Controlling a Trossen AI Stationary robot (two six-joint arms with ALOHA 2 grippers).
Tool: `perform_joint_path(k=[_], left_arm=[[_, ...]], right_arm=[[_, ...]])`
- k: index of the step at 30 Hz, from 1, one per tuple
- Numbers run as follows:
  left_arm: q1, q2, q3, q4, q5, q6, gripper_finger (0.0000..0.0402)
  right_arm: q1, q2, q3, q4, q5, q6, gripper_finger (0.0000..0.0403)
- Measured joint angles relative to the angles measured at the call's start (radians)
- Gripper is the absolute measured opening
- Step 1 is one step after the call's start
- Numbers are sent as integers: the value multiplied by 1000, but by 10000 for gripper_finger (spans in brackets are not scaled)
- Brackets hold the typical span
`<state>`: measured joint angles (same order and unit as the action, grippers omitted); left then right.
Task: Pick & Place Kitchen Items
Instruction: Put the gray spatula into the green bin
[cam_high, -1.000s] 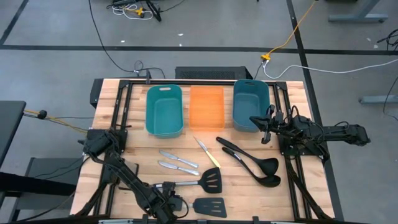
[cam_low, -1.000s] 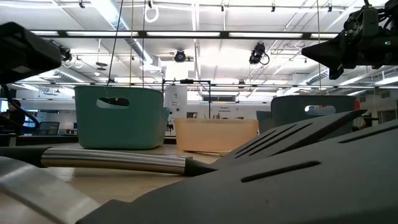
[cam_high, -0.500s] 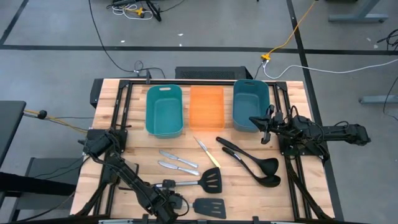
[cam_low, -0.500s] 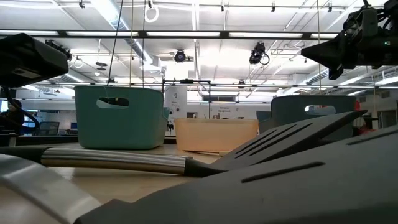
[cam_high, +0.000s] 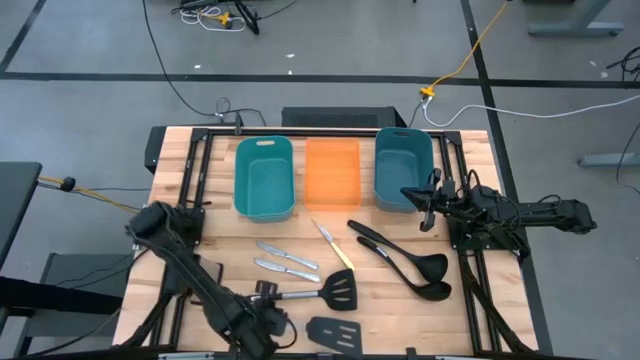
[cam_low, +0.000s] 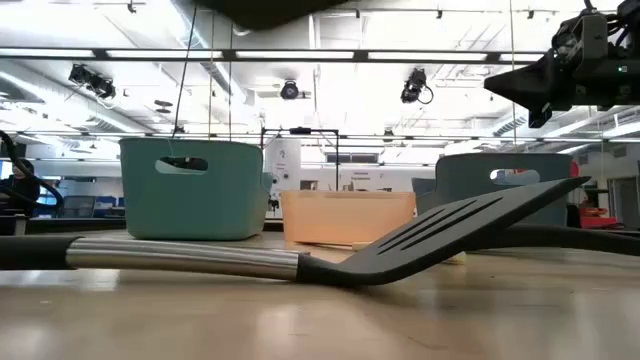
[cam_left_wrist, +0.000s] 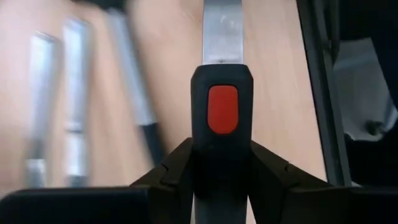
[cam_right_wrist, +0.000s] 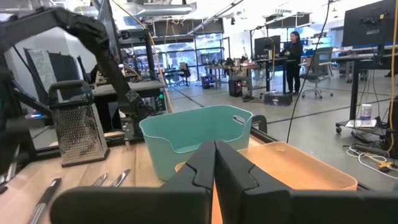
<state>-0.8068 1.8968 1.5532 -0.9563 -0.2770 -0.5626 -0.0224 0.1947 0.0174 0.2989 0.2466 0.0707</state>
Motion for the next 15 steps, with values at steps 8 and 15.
perform_joint_path(k=[8,15], left_arm=[[9,-286,1,-100,-282,146,115],[60,-581,-249,-5,-364,153,115]], right_arm=[[0,0,0,-1,0,26,11],[0,0,0,-1,0,26,11]])
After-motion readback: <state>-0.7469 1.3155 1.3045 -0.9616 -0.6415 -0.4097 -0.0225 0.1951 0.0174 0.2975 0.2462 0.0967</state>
